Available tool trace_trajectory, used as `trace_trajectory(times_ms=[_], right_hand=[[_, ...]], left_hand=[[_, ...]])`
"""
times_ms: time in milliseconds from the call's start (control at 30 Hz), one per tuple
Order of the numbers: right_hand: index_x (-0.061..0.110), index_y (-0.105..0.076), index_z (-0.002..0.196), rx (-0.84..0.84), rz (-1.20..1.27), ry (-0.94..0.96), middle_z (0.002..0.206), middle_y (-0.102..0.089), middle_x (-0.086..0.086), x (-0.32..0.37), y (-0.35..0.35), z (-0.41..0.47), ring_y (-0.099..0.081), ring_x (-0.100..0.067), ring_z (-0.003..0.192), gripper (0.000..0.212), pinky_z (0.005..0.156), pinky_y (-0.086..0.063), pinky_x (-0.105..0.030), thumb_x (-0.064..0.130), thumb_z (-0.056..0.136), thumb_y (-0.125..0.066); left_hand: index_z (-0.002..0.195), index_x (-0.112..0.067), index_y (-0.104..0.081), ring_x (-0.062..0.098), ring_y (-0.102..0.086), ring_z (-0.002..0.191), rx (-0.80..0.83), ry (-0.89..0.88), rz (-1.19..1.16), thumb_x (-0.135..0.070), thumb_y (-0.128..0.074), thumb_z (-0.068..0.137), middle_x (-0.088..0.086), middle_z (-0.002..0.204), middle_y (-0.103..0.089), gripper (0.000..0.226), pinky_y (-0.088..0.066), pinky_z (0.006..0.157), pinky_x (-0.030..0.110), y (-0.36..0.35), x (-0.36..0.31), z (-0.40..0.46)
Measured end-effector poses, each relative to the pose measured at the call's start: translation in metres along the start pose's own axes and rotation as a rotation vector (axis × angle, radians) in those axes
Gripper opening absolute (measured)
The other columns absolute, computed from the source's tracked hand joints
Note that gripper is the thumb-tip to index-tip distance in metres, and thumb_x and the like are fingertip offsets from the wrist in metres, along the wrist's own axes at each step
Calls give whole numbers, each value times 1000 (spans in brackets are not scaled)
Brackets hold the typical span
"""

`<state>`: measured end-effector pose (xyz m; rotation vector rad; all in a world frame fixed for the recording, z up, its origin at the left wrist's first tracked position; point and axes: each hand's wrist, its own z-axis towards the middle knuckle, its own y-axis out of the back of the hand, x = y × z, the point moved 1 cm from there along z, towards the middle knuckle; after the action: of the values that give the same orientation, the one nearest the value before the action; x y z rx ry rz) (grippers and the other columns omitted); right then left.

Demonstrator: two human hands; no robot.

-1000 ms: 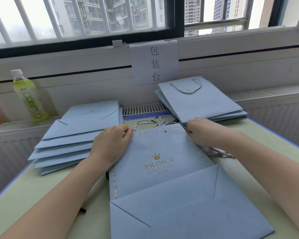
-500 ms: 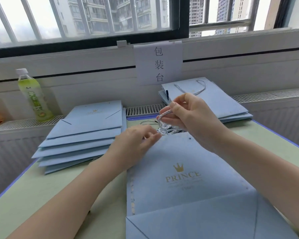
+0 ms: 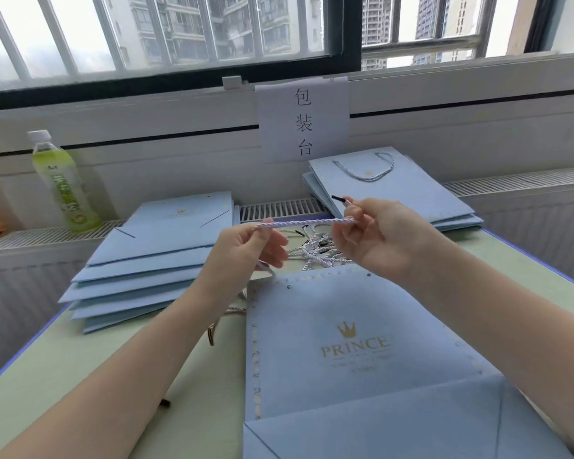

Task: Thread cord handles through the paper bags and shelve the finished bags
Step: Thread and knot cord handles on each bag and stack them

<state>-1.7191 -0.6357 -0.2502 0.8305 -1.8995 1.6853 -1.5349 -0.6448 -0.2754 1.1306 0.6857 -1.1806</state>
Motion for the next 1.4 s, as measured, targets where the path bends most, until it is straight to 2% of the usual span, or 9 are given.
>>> trace_trajectory(times_ms=[100, 167, 333, 600, 800, 933, 1167, 1300, 1400], right_hand=[[7, -49, 86, -74, 72, 23, 52, -41, 0, 5, 6, 7, -36, -9, 35, 16, 39, -37, -13, 3, 97, -38], [9, -47, 84, -103, 52, 71, 54, -42, 0, 8, 8, 11, -34, -7, 33, 19, 34, -30, -12, 0, 97, -36], [10, -62, 90, -51, -372, 241, 61, -57, 1, 10, 8, 9, -36, -7, 47, 18, 38, -30, -13, 5, 97, -46], [14, -67, 85, 318, -1340, 457, 69, -63, 6, -38, 5, -3, -53, -1, 60, 15, 58, -39, -9, 3, 89, -56], [14, -50, 102, 344, -1724, 668, 102, -61, -5, -59, 11, -1, -54, -23, 94, 9, 79, -41, -35, 16, 97, -42], [17, -42, 104, 266, -1698, 738, 78, -55, -1, -52, 10, -1, -50, -26, 72, 11, 64, -41, -41, 10, 97, -36], [12, -52, 107, -75, -1176, 657, 66, -45, 6, -18, 18, 14, -38, 0, 41, 27, 43, -29, -17, -2, 93, -33], [11, -50, 100, -276, -957, 788, 75, -49, 4, 7, 18, 16, -43, 3, 45, 20, 42, -30, -10, 0, 94, -34], [11, -52, 100, -186, -1075, 885, 75, -53, 4, 9, 16, 15, -45, -1, 53, 17, 50, -35, -10, 2, 96, -39]], left_hand=[[89, -14, -62, 21, -61, 80, 55, -138, 896, -31, -37, 101, -2, 84, -66, 33, -48, 70, 34, 1, 9, -4], [95, -15, -58, 22, -56, 92, 88, -168, 1144, -37, -34, 100, -5, 93, -61, 32, -44, 72, 32, -3, 7, -8], [75, -18, -42, 19, -41, 83, 189, -110, 1143, -41, -39, 99, -8, 69, -39, 33, -32, 66, 30, -9, 3, -5], [93, -26, -65, 7, -40, 67, 210, -109, 850, -42, -59, 89, -12, 64, -44, 18, -29, 59, 27, -8, 4, -6], [85, -27, -62, 17, -49, 85, 186, -182, 896, -35, -60, 86, -9, 74, -55, 9, -35, 65, 31, -10, 1, -9], [87, -20, -64, 15, -46, 85, -84, -296, 819, -35, -63, 86, -9, 79, -58, 15, -30, 66, 29, -6, -3, -8], [79, -18, -56, 21, -52, 66, -492, -223, 661, -29, -53, 94, -10, 65, -54, 19, -33, 61, 28, 12, -6, -3], [82, -21, -58, 20, -57, 73, -154, -96, 710, -33, -53, 93, -10, 71, -59, 16, -41, 66, 31, 13, -2, 1], [91, -27, -60, 12, -57, 81, 223, -6, 949, -47, -51, 92, -12, 87, -61, 22, -42, 70, 27, -1, -6, -7]])
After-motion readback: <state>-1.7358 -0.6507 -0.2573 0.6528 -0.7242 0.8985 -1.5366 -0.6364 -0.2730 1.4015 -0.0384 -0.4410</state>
